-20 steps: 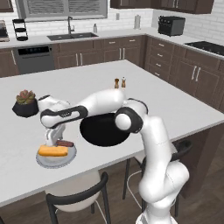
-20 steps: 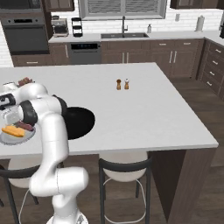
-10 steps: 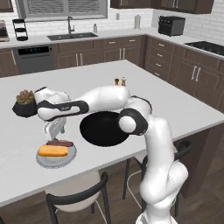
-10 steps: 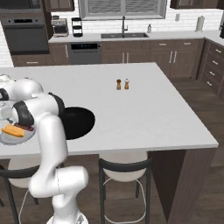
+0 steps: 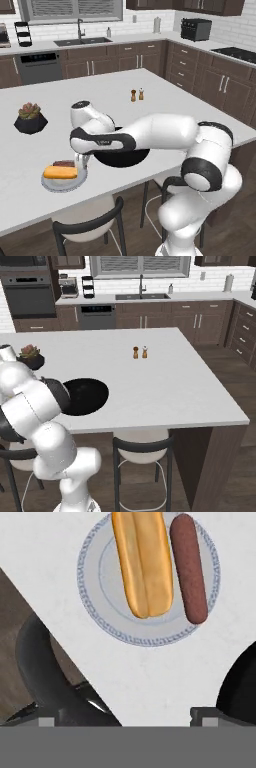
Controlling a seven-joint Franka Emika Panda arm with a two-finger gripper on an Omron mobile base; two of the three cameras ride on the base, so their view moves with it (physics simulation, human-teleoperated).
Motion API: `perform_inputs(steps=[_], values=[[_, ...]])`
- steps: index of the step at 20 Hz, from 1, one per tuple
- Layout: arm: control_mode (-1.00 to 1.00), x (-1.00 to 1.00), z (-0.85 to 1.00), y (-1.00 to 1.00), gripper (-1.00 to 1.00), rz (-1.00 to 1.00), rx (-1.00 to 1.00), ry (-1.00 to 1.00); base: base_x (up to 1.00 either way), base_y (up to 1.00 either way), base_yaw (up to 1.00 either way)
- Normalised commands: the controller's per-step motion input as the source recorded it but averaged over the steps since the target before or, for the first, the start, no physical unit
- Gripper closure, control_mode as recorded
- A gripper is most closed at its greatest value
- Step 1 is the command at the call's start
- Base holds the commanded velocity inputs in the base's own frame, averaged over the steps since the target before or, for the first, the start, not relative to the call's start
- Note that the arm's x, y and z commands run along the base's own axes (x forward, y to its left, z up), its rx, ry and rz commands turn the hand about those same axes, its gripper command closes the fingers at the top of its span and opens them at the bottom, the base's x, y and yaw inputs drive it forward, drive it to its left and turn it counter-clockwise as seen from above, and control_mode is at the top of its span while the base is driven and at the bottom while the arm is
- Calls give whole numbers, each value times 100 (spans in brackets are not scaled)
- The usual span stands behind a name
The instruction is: Place one bun and one sausage from the bowl on each plate.
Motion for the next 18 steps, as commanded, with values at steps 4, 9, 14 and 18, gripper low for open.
perform_inputs(steps=[4, 9, 14, 18], values=[[-100, -100, 57, -100, -100, 0, 30, -46, 0, 0, 0], [-100, -100, 92, -100, -100, 0, 32, -61, 0, 0, 0], [-100, -100, 95, -100, -100, 0, 39, -54, 0, 0, 0], [-100, -96, 83, -95, -100, -3, 40, -58, 0, 0, 0]])
